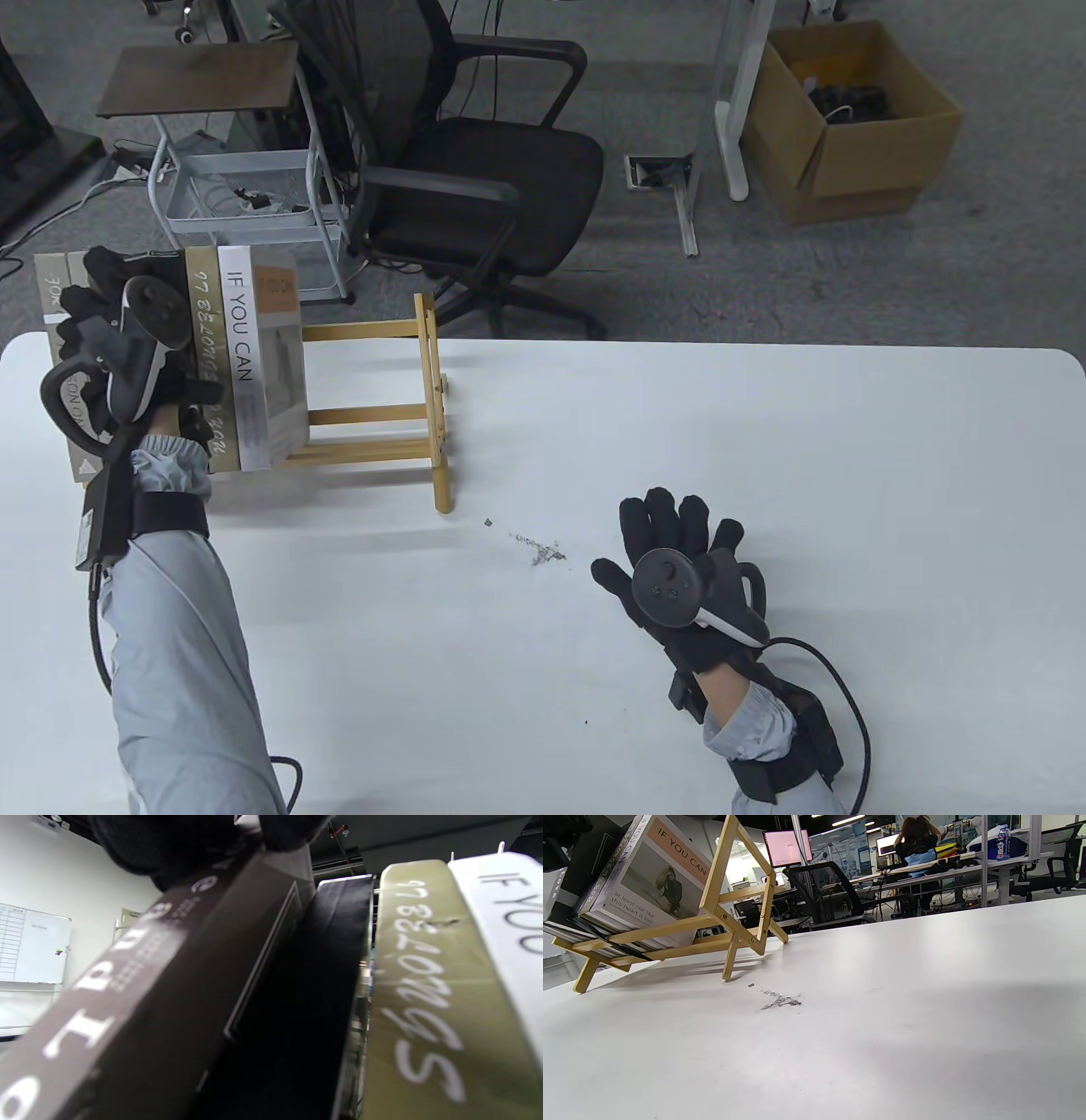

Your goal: Push a thick book into a tightly packed book rack slot

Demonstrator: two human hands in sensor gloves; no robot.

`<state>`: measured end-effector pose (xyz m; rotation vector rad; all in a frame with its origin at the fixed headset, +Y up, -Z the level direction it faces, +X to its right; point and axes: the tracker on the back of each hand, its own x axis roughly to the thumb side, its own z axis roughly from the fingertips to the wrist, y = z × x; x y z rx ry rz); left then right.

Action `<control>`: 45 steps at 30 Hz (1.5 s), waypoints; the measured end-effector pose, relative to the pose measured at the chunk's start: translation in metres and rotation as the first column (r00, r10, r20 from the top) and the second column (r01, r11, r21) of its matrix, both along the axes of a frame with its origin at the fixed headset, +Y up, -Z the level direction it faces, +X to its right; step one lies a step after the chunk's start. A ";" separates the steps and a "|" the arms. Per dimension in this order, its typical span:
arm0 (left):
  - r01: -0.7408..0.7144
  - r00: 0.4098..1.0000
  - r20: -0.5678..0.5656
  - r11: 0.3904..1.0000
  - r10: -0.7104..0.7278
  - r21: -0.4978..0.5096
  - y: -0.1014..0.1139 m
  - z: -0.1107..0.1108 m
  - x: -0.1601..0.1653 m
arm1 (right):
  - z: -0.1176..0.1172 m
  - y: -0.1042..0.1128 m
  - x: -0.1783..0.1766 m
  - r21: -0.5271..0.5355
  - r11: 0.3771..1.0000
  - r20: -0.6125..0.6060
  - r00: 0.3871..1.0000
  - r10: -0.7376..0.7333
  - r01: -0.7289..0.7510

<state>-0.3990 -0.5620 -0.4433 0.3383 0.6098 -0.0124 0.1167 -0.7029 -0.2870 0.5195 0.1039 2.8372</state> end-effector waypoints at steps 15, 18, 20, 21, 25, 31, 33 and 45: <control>-0.069 0.996 0.054 0.996 0.072 -0.060 0.001 -0.010 -0.010 | -0.001 -0.003 -0.001 -0.003 1.000 0.004 1.000 0.008 -0.008; 0.004 1.000 0.028 0.998 -0.002 -0.069 -0.002 -0.014 -0.010 | -0.001 -0.005 -0.002 -0.009 1.000 0.004 1.000 0.019 -0.019; -0.007 1.000 0.015 0.997 0.008 -0.071 -0.003 -0.017 -0.010 | -0.002 -0.006 -0.002 -0.011 1.000 0.004 1.000 0.021 -0.021; -0.019 1.000 0.004 0.997 0.019 -0.078 -0.004 -0.019 -0.009 | -0.002 -0.006 -0.002 -0.012 1.000 0.005 1.000 0.023 -0.023; 0.017 0.999 -0.040 0.993 -0.022 -0.119 -0.006 -0.026 -0.006 | -0.004 -0.008 -0.001 -0.019 0.999 0.011 1.000 0.027 -0.027; -0.024 0.998 -0.059 0.986 0.014 -0.163 -0.009 -0.037 -0.009 | -0.005 -0.010 0.001 -0.024 0.999 0.019 0.999 0.031 -0.030; -0.039 0.997 -0.066 0.983 0.028 -0.179 -0.009 -0.039 -0.010 | -0.005 -0.011 0.001 -0.029 0.999 0.021 0.999 0.034 -0.034; 0.047 0.998 -0.034 0.992 -0.051 -0.121 -0.018 -0.033 -0.007 | -0.007 -0.014 0.001 -0.038 0.999 0.019 0.999 0.035 -0.034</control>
